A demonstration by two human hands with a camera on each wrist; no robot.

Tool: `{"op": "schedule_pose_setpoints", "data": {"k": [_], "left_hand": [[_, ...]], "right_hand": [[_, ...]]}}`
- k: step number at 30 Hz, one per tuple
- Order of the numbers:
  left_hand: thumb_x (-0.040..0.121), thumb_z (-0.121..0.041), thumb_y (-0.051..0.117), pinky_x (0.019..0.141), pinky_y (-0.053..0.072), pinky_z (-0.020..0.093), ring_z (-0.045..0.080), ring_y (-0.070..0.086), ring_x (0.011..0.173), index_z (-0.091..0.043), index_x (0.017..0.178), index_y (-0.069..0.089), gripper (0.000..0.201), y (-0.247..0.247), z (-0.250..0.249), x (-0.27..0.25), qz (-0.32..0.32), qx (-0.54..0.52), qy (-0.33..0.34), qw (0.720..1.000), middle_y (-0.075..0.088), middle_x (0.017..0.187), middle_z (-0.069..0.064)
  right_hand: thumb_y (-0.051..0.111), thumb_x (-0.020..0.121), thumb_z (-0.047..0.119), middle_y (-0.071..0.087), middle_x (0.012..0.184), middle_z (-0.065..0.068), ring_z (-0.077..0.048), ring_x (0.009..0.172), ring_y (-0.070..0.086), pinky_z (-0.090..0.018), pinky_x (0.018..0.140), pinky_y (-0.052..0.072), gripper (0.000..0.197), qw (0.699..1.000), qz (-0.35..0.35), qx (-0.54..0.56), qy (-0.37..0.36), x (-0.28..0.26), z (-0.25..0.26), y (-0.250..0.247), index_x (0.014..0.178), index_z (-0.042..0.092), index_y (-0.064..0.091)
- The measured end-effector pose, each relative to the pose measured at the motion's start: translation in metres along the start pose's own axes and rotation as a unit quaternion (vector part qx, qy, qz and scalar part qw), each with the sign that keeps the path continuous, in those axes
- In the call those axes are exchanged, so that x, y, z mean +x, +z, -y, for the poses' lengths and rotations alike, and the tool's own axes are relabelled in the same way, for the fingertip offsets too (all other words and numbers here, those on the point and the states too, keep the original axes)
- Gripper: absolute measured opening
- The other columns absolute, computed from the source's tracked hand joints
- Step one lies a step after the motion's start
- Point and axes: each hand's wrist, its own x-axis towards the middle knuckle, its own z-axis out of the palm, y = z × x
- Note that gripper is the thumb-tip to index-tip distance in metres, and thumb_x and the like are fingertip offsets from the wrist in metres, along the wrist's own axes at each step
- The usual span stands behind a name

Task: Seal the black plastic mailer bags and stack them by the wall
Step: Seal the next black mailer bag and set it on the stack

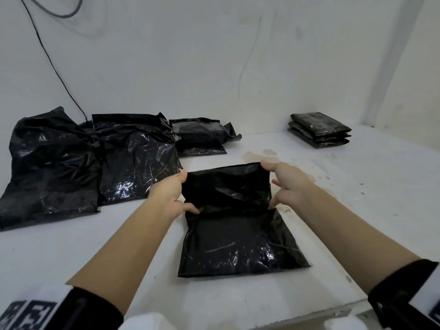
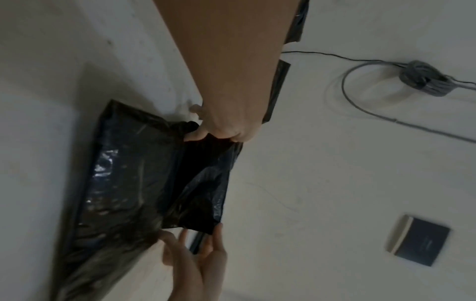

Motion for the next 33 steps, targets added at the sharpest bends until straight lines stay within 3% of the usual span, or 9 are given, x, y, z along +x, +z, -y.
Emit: {"op": "schedule_pose_setpoints", "data": {"k": [2,4,6,9,13,19,25,29,33], "left_hand": [[0.096,-0.017,0.057,0.083,0.043,0.069,0.032,0.044,0.124,-0.009,0.098,0.060,0.010,0.001,0.009,0.000,-0.014,0.010,0.033,0.999,0.053,0.122,0.009],[0.096,-0.019,0.057,0.063,0.054,0.043,0.018,0.056,0.090,-0.011,0.094,0.062,0.010,0.002,0.016,-0.002,-0.021,0.054,0.098,0.993,0.058,0.100,0.002],[0.095,-0.022,0.058,0.050,0.038,0.027,0.014,0.050,0.076,-0.012,0.097,0.064,0.012,0.001,0.019,-0.004,-0.015,0.108,0.151,0.983,0.058,0.099,0.003],[0.094,-0.022,0.061,0.059,0.041,0.033,0.013,0.047,0.072,-0.015,0.092,0.065,0.009,-0.005,0.011,-0.008,-0.023,0.131,0.132,0.982,0.058,0.091,-0.001],[0.093,-0.017,0.062,0.076,0.050,0.056,0.018,0.050,0.091,-0.013,0.099,0.064,0.008,-0.003,-0.003,-0.017,-0.023,0.108,0.099,0.989,0.056,0.090,-0.004],[0.091,-0.006,0.063,0.080,0.058,0.044,0.022,0.057,0.106,-0.012,0.138,0.042,0.052,0.000,0.010,-0.010,0.016,0.047,0.091,0.995,0.043,0.140,0.007],[0.092,0.002,0.057,0.076,0.056,0.037,0.018,0.058,0.095,-0.003,0.117,0.056,0.026,-0.007,0.022,0.003,0.007,0.123,0.053,0.991,0.059,0.111,0.007],[0.096,-0.001,0.051,0.060,0.056,0.041,0.025,0.054,0.109,0.000,0.108,0.060,0.016,-0.010,0.022,0.004,0.013,0.143,0.022,0.989,0.056,0.119,0.009],[0.093,0.003,0.045,0.061,0.056,0.046,0.038,0.056,0.111,0.003,0.103,0.059,0.017,-0.007,0.020,0.002,0.024,0.156,0.011,0.987,0.055,0.112,0.012]], "right_hand": [[0.064,0.090,0.017,0.051,0.110,-0.004,-0.024,0.093,0.049,-0.062,0.092,0.036,0.012,1.000,-0.005,-0.010,-0.005,-0.003,-0.001,-0.001,0.092,0.010,0.054],[0.062,0.091,0.017,0.047,0.082,0.003,-0.013,0.067,0.044,-0.048,0.074,0.044,0.015,1.000,-0.017,-0.007,-0.017,-0.011,-0.002,-0.002,0.080,0.014,0.053],[0.062,0.092,0.017,0.046,0.076,0.006,-0.006,0.060,0.041,-0.034,0.053,0.039,0.011,0.999,-0.021,-0.014,-0.030,-0.020,-0.003,-0.003,0.082,0.015,0.056],[0.062,0.092,0.021,0.051,0.086,0.004,-0.007,0.067,0.045,-0.036,0.052,0.044,0.014,0.999,0.008,-0.028,-0.028,-0.020,-0.004,-0.005,0.081,0.018,0.056],[0.067,0.089,0.025,0.044,0.115,0.000,-0.020,0.116,0.040,-0.056,0.097,0.043,0.012,0.999,0.002,-0.031,-0.034,-0.013,-0.002,-0.007,0.082,0.021,0.058],[0.073,0.083,0.029,0.055,0.105,0.006,-0.013,0.113,0.046,-0.037,0.086,0.053,0.020,0.997,0.029,-0.034,-0.059,-0.009,-0.003,-0.011,0.095,0.017,0.062],[0.067,0.086,0.005,0.064,0.114,-0.006,-0.012,0.096,0.059,-0.025,0.064,0.051,0.023,0.991,0.039,-0.100,-0.074,0.001,-0.009,-0.012,0.108,0.007,0.065],[0.061,0.092,0.012,0.064,0.101,-0.004,-0.015,0.091,0.058,-0.039,0.065,0.054,0.004,0.994,0.042,-0.087,-0.051,0.007,-0.010,-0.010,0.089,0.013,0.064],[0.056,0.095,0.013,0.058,0.093,-0.005,-0.023,0.083,0.055,-0.059,0.078,0.049,0.011,0.997,0.045,-0.055,-0.020,0.004,-0.010,-0.009,0.105,0.009,0.060]]}}
